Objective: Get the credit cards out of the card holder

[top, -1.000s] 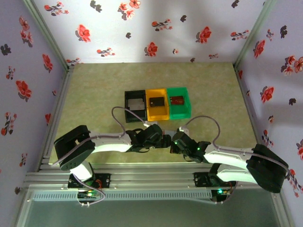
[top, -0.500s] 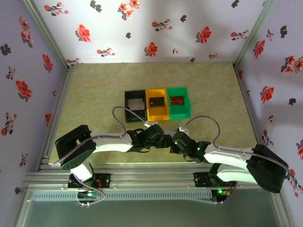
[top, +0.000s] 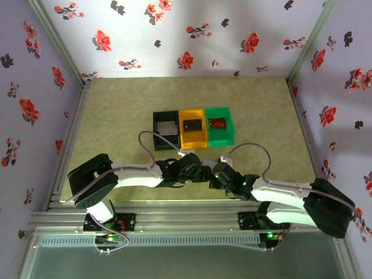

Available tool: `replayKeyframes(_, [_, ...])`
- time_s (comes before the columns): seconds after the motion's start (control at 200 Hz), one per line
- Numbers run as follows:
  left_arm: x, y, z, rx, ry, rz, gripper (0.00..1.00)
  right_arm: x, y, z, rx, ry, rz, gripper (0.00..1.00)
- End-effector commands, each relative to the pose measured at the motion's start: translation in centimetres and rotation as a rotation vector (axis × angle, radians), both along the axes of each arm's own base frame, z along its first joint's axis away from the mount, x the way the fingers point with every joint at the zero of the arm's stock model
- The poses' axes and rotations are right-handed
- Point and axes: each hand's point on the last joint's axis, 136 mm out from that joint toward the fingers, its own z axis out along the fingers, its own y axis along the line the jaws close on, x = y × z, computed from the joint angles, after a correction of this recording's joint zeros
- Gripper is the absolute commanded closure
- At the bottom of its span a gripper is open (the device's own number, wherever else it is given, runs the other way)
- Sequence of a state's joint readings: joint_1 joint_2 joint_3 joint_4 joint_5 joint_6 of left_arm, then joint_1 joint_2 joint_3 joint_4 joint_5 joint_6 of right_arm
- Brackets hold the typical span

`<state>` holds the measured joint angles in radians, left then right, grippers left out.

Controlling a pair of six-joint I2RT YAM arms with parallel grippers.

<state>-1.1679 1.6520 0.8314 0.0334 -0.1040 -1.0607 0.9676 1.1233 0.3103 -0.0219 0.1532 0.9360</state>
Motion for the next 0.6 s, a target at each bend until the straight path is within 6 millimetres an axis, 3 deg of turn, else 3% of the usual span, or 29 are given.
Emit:
replayKeyframes(0.0, [-0.4, -1.2, 1.1, -0.047, -0.031, -0.041, 0.07, -1.2, -1.2, -1.4, -0.033, 0.053, -0.003, 0.99])
replayKeyframes(0.295, [0.0, -0.1, 1.9, -0.042, -0.059, -0.011, 0.10, -1.2, -1.8, -0.5, -0.020, 0.023, -0.014, 0.99])
replayKeyframes(0.595, [0.9, 2.8, 1.6, 0.084, -0.059, 0.037, 0.09, -1.4, -2.4, -0.6, -0.027, 0.023, -0.029, 0.99])
